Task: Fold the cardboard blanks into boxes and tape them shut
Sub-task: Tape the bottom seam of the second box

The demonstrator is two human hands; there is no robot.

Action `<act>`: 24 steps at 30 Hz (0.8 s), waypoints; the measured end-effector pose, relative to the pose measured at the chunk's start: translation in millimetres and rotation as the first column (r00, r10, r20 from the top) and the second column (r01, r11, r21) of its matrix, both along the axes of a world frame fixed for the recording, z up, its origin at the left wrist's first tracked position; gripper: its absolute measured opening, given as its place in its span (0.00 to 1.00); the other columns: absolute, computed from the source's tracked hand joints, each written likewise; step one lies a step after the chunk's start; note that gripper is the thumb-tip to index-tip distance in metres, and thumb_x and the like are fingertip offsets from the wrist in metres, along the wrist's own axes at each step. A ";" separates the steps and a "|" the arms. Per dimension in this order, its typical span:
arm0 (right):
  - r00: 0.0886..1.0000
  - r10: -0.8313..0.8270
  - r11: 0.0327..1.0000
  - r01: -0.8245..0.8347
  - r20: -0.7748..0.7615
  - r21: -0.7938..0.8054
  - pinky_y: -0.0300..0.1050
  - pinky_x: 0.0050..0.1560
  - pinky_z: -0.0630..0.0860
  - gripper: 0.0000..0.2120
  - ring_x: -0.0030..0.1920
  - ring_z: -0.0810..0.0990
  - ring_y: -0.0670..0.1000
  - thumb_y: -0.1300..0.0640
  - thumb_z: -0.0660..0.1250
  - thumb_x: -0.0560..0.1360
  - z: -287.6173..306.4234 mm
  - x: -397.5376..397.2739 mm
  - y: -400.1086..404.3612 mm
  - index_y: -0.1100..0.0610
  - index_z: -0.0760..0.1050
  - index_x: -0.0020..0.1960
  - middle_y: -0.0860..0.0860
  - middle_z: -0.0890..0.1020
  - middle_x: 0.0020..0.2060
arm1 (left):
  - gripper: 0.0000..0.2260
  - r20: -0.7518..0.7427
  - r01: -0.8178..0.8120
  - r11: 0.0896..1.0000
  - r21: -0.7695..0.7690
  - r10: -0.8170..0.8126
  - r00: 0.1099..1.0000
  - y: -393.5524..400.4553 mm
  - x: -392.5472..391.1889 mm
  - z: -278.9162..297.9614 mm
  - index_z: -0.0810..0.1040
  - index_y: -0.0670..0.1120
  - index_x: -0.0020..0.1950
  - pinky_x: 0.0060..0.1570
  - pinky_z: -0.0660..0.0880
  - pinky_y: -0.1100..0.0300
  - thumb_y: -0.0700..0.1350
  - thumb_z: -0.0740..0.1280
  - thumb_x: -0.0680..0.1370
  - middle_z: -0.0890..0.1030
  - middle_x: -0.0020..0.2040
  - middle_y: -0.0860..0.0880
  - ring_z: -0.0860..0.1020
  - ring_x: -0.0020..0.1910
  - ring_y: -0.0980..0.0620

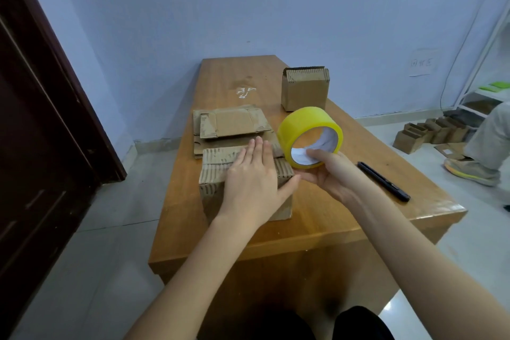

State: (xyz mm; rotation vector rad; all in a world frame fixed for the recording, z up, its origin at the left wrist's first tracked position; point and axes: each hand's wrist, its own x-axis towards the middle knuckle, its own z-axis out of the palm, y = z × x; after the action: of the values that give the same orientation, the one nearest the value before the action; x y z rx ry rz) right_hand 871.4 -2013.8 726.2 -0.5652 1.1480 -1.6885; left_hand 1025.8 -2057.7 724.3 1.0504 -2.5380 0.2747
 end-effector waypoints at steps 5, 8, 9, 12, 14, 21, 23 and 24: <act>0.991 -0.059 0.998 0.057 0.120 0.018 0.46 0.33 0.81 0.06 0.39 0.84 0.52 0.64 0.59 0.80 -23.5 5.7 2.7 0.62 0.73 0.56 0.57 0.81 0.46 | 0.44 0.047 0.014 1.000 -0.001 -0.014 0.999 -0.9 1.8 4.6 0.55 0.39 0.76 0.73 0.49 0.57 0.69 0.35 0.71 0.56 0.76 0.41 0.54 0.76 0.48; 0.999 0.000 0.997 0.003 -0.052 0.074 0.48 0.36 0.81 0.07 0.41 0.85 0.54 0.62 0.62 0.79 -27.5 0.5 11.6 0.62 0.75 0.56 0.57 0.82 0.47 | 0.39 0.045 0.022 1.000 -0.001 -0.022 0.999 -2.4 1.9 3.0 0.53 0.39 0.77 0.73 0.48 0.56 0.68 0.44 0.77 0.54 0.77 0.42 0.52 0.76 0.48; 0.991 0.001 0.994 0.013 -0.133 0.107 0.48 0.37 0.82 0.10 0.45 0.84 0.55 0.62 0.64 0.79 -27.8 -2.2 13.6 0.62 0.75 0.58 0.57 0.82 0.49 | 0.39 0.053 0.015 1.000 -0.003 -0.015 0.998 -1.6 1.9 3.4 0.52 0.39 0.77 0.73 0.48 0.57 0.67 0.46 0.77 0.54 0.77 0.42 0.52 0.76 0.49; 0.882 -0.100 0.973 0.182 -0.460 0.139 0.53 0.48 0.81 0.17 0.54 0.79 0.55 0.59 0.69 0.76 -25.2 -14.2 14.1 0.61 0.71 0.63 0.54 0.79 0.53 | 0.38 0.050 0.004 1.000 0.001 -0.004 0.999 -1.3 1.8 3.7 0.52 0.40 0.77 0.73 0.47 0.57 0.67 0.47 0.77 0.54 0.77 0.43 0.52 0.76 0.49; 0.687 -0.183 0.951 0.306 -0.703 0.051 0.49 0.59 0.74 0.25 0.60 0.74 0.51 0.58 0.71 0.74 -16.0 -24.5 15.7 0.56 0.66 0.67 0.50 0.74 0.58 | 0.38 0.054 0.007 1.000 0.012 -0.008 0.998 -0.8 2.3 4.2 0.52 0.40 0.77 0.73 0.47 0.57 0.67 0.47 0.77 0.53 0.77 0.42 0.51 0.76 0.49; -0.009 -0.046 0.994 -0.101 -0.999 -0.045 0.42 0.66 0.65 0.38 0.67 0.67 0.42 0.53 0.74 0.67 44.7 -39.9 14.2 0.47 0.61 0.73 0.39 0.71 0.63 | 0.39 0.062 -0.019 1.000 -0.020 0.020 0.998 -2.0 0.2 1.1 0.54 0.40 0.76 0.73 0.48 0.57 0.68 0.47 0.77 0.55 0.77 0.42 0.53 0.76 0.49; 0.041 0.012 0.994 -0.109 -0.999 0.008 0.41 0.60 0.69 0.32 0.58 0.72 0.39 0.43 0.72 0.69 40.3 -33.4 5.3 0.47 0.67 0.69 0.32 0.73 0.54 | 0.39 0.053 -0.004 1.000 -0.025 0.005 0.999 -2.2 1.2 0.3 0.55 0.40 0.76 0.73 0.48 0.58 0.68 0.45 0.76 0.55 0.77 0.43 0.53 0.76 0.49; 0.124 -0.040 0.995 -0.081 -0.991 -0.051 0.42 0.56 0.71 0.27 0.54 0.75 0.39 0.38 0.66 0.70 33.2 -29.7 1.3 0.49 0.71 0.65 0.33 0.75 0.51 | 0.40 0.045 0.006 1.000 -0.014 -0.005 0.999 -2.2 2.1 0.0 0.54 0.40 0.76 0.73 0.48 0.58 0.69 0.45 0.76 0.55 0.77 0.43 0.53 0.76 0.50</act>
State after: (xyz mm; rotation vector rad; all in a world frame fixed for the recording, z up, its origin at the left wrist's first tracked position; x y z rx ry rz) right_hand 841.7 -2012.5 759.4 -2.0161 1.9532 -1.1588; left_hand 1027.9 -2059.9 724.3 1.0428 -2.5746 0.3180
